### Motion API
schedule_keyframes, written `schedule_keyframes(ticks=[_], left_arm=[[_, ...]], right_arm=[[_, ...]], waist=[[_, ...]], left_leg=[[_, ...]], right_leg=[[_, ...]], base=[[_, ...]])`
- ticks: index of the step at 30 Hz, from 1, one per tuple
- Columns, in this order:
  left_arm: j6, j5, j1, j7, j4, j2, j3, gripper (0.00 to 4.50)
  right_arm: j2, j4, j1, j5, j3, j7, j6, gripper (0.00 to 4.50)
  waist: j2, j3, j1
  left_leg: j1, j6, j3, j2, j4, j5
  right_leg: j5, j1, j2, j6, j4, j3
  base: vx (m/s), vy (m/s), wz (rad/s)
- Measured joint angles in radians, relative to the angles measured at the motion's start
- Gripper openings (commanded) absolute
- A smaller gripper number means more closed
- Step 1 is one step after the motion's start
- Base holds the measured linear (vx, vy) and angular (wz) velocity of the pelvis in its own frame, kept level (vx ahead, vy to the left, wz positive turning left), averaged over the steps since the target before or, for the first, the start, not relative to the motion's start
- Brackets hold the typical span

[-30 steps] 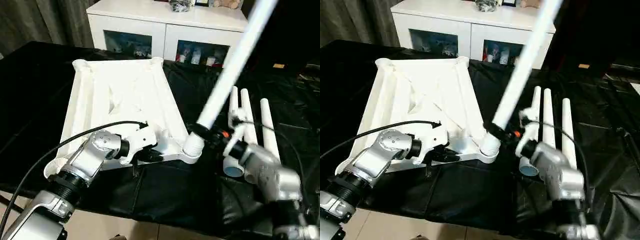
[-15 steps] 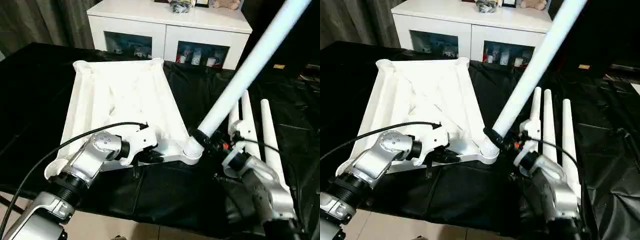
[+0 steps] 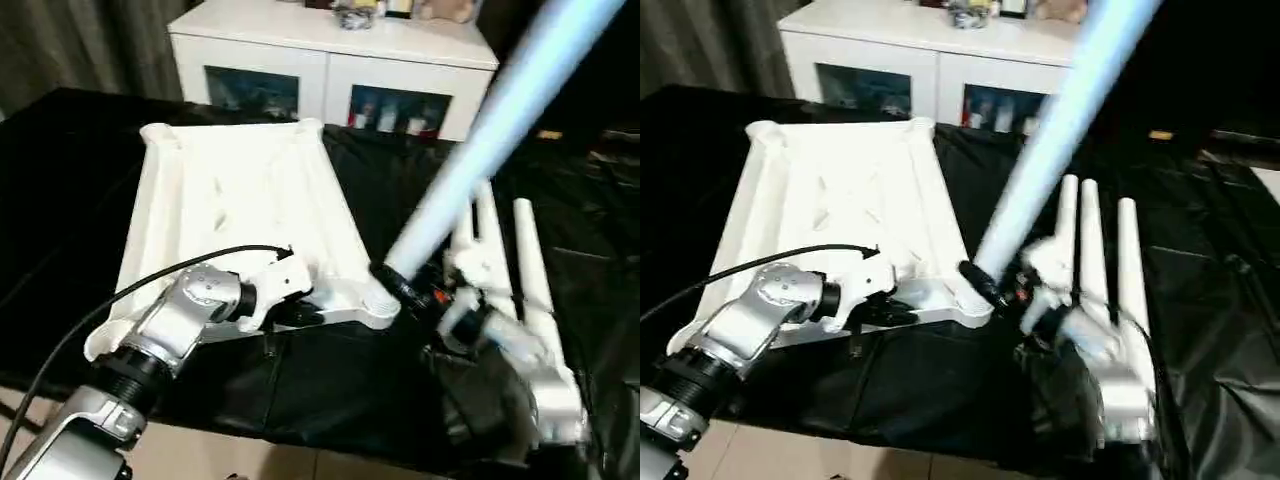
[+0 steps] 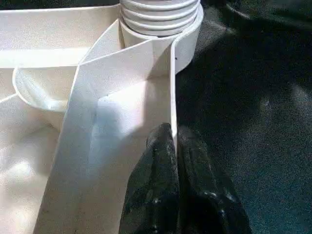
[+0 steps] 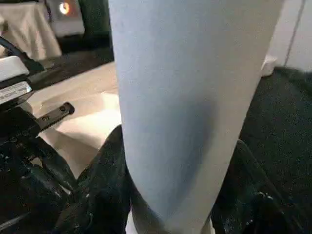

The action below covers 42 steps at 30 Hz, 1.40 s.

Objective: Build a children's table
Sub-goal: Insert table leg to table base, then rotate leg to tighten

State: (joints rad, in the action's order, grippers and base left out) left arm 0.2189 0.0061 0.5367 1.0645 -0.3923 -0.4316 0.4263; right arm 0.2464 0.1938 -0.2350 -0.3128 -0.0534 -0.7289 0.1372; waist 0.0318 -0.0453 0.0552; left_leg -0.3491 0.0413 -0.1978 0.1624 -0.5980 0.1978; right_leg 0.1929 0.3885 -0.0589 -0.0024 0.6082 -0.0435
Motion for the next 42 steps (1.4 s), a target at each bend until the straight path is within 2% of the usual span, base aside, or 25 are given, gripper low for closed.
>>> schedule_keyframes(ticks=[7, 11, 20, 23, 26, 28, 30, 33, 34, 35, 36, 37, 38, 39, 40, 41, 42], left_arm=[[0.0, 0.001, 0.0, 0.0, 0.002, -0.005, 0.0, 0.0], [0.0, 0.001, -0.003, 0.0, 0.006, -0.006, 0.001, 0.0], [-0.004, -0.002, -0.017, 0.007, 0.021, -0.02, 0.001, 0.0], [0.012, -0.003, -0.022, 0.003, 0.022, -0.032, -0.017, 0.0], [0.045, 0.0, -0.023, -0.038, 0.021, -0.025, -0.029, 0.0], [0.088, 0.011, -0.023, -0.091, 0.021, 0.007, -0.04, 0.0], [0.162, 0.028, -0.019, -0.154, 0.024, 0.047, -0.058, 0.0], [0.266, 0.044, -0.013, -0.25, 0.047, 0.118, -0.06, 0.0], [0.299, 0.055, -0.01, -0.283, 0.052, 0.14, -0.06, 0.0], [0.325, 0.062, -0.007, -0.304, 0.057, 0.156, -0.06, 0.0], [0.349, 0.071, -0.001, -0.329, 0.057, 0.179, -0.059, 0.0], [0.369, 0.081, 0.007, -0.356, 0.057, 0.196, -0.059, 0.0], [0.379, 0.087, 0.01, -0.374, 0.06, 0.206, -0.066, 0.0], [0.393, 0.089, 0.01, -0.392, 0.061, 0.223, -0.07, 0.0], [0.416, 0.091, 0.014, -0.416, 0.061, 0.248, -0.073, 0.0], [0.432, 0.098, 0.023, -0.443, 0.061, 0.275, -0.074, 0.0], [0.436, 0.105, 0.023, -0.469, 0.061, 0.294, -0.074, 0.0]], right_arm=[[0.074, 0.002, -0.093, 0.006, -0.045, -0.057, 0.155, 1.84], [0.097, -0.017, -0.111, 0.006, -0.053, -0.074, 0.219, 1.84], [0.092, -0.033, -0.089, 0.015, -0.066, -0.06, 0.219, 1.84], [0.041, -0.009, -0.106, 0.034, -0.064, -0.001, 0.208, 1.84], [-0.002, 0.03, -0.13, 0.048, -0.065, 0.075, 0.199, 1.84], [-0.038, 0.071, -0.163, 0.063, -0.06, 0.155, 0.197, 1.84], [-0.091, 0.131, -0.196, 0.091, -0.048, 0.264, 0.197, 1.84], [-0.152, 0.216, -0.251, 0.116, -0.02, 0.399, 0.186, 1.84], [-0.167, 0.247, -0.273, 0.123, -0.014, 0.44, 0.183, 1.84], [-0.18, 0.268, -0.284, 0.127, -0.008, 0.468, 0.178, 1.84], [-0.19, 0.286, -0.297, 0.132, -0.001, 0.495, 0.166, 1.84], [-0.203, 0.311, -0.315, 0.14, 0.005, 0.527, 0.157, 1.84], [-0.214, 0.335, -0.336, 0.147, 0.007, 0.551, 0.153, 1.84], [-0.227, 0.362, -0.357, 0.152, 0.01, 0.578, 0.147, 1.84], [-0.245, 0.397, -0.38, 0.159, 0.017, 0.621, 0.132, 1.84], [-0.257, 0.417, -0.396, 0.164, 0.029, 0.656, 0.118, 1.84], [-0.262, 0.432, -0.404, 0.167, 0.036, 0.68, 0.112, 1.84]], waist=[[0.003, 0.002, -0.001], [0.005, 0.002, -0.001], [0.008, 0.007, -0.001], [0.005, 0.005, -0.019], [0.004, 0.005, -0.029], [-0.002, 0.002, -0.034], [-0.007, 0.001, -0.051], [-0.019, -0.006, -0.072], [-0.021, -0.008, -0.074], [-0.02, -0.008, -0.073], [-0.01, -0.007, -0.059], [0.024, 0.003, -0.044], [0.034, 0.003, -0.036], [0.027, 0.004, -0.018], [-0.001, 0.012, -0.006], [-0.008, 0.013, -0.006], [0.002, 0.012, -0.011]], left_leg=[[0.0, 0.0, 0.0, 0.0, 0.0, 0.0], [0.0, 0.0, 0.0, 0.0, 0.0, 0.0], [0.001, 0.0, 0.0, 0.0, 0.003, 0.0], [0.002, 0.0, 0.001, 0.0, 0.003, 0.0], [0.003, 0.0, 0.004, 0.0, 0.003, 0.0], [0.002, 0.001, 0.015, 0.0, 0.003, 0.0], [0.004, 0.001, 0.029, 0.0, 0.003, 0.001], [0.002, 0.001, 0.048, 0.0, 0.004, 0.001], [-0.001, 0.001, 0.048, 0.002, 0.01, 0.001], [0.0, 0.001, 0.045, 0.002, 0.016, 0.001], [0.006, 0.001, 0.021, 0.003, 0.024, 0.001], [0.016, 0.003, -0.012, -0.006, 0.027, 0.002], [0.013, 0.013, -0.007, -0.008, 0.001, 0.022], [0.013, 0.008, 0.035, -0.009, -0.041, 0.042], [0.013, 0.013, 0.09, -0.015, -0.054, 0.042], [0.015, 0.049, 0.092, -0.012, -0.036, 0.045], [0.017, 0.05, 0.079, -0.007, -0.021, 0.039]], right_leg=[[0.0, 0.0, 0.0, 0.0, -0.001, 0.0], [0.0, 0.0, 0.0, 0.0, -0.001, 0.0], [0.001, 0.0, 0.0, 0.002, -0.001, -0.001], [0.001, 0.0, 0.0, 0.001, -0.001, -0.002], [0.001, 0.002, 0.0, 0.002, -0.005, -0.004], [0.001, 0.001, 0.0, 0.002, -0.018, -0.016], [0.001, -0.004, 0.0, 0.002, -0.035, -0.03], [0.004, -0.024, -0.003, -0.002, -0.06, -0.059], [0.014, -0.028, -0.003, -0.016, -0.052, -0.067], [0.044, -0.027, -0.006, -0.029, -0.027, -0.069], [0.065, -0.021, -0.015, -0.044, 0.034, -0.064], [0.094, -0.025, -0.026, -0.007, 0.063, -0.019], [0.09, -0.013, -0.032, 0.001, 0.069, -0.018], [0.09, -0.001, -0.031, 0.001, 0.069, -0.025], [0.088, -0.003, -0.031, 0.0, 0.065, -0.056], [0.076, -0.002, -0.031, -0.006, 0.059, -0.062], [0.056, -0.001, -0.026, -0.013, 0.047, -0.054]], base=[[0.0, 0.0, 0.0], [0.0, 0.0, 0.0], [0.0, 0.0, 0.0], [0.0, 0.0, 0.0], [0.0, 0.0, 0.0], [-0.03, 0.01, -0.06], [-0.079, 0.041, -0.15], [-0.059, 0.048, -0.15], [-0.101, 0.028, -0.02], [-0.071, 0.005, 0.0], [-0.092, -0.024, 0.1], [0.03, -0.116, 0.15], [0.027, -0.13, -0.14], [0.048, -0.101, -0.23], [0.067, 0.011, -0.45], [0.0, 0.0, 0.0], [0.0, 0.0, 0.0]])
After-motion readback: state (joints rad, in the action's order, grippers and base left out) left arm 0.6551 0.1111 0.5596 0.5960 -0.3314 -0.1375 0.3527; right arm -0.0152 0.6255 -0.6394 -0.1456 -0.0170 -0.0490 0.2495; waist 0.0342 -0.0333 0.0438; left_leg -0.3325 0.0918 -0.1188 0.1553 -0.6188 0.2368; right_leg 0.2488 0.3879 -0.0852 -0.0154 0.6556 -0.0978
